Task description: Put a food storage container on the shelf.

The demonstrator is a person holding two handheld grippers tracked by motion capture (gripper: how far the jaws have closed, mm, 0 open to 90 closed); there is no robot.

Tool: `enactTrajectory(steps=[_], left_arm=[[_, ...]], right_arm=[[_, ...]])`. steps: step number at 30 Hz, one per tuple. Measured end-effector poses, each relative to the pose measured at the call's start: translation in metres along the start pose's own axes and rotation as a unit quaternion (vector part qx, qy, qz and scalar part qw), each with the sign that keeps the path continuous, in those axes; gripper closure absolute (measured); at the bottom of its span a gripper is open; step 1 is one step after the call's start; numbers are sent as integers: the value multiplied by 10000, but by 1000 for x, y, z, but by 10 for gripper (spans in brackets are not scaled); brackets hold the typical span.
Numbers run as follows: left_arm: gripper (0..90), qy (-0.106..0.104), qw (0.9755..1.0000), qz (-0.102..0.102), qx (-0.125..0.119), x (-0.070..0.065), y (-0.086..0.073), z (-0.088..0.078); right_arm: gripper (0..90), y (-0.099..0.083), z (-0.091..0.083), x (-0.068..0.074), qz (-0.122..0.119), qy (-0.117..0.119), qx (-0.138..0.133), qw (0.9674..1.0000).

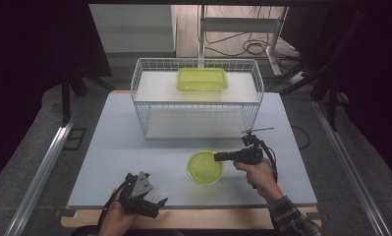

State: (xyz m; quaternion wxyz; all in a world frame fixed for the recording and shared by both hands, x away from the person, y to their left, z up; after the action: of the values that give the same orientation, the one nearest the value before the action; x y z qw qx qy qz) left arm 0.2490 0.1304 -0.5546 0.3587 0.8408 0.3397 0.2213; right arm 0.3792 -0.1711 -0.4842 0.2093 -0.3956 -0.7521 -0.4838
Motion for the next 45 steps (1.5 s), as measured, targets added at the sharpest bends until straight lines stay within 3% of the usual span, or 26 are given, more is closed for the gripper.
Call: enactTrajectory(steps=[23, 37, 45], left_arm=[[9, -22, 10000, -56, -19, 1, 0, -1], [9, -183, 9992, -325, -121, 5, 1, -3], [10, -153, 9994, -275, -114, 4, 1, -3]], right_arm=[[808, 31, -19, 26, -196, 85, -300, 9993], [808, 60, -34, 41, -274, 115, -593, 9978], [808, 83, -45, 59, -437, 89, -773, 9960]])
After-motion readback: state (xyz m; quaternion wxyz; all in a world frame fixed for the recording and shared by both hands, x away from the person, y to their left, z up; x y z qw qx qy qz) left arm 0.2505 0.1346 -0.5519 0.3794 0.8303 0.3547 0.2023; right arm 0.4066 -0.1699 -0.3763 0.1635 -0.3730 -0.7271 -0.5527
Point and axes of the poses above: each handheld gripper's, and its own axes: z roughly forward along the jaws, y roughly out of its top, x roughly to its left, the point moved 4 cm from there along z, roughly forward along the jaws, and after that the axes turned 4 degrees about y, right-handed, at the moved point
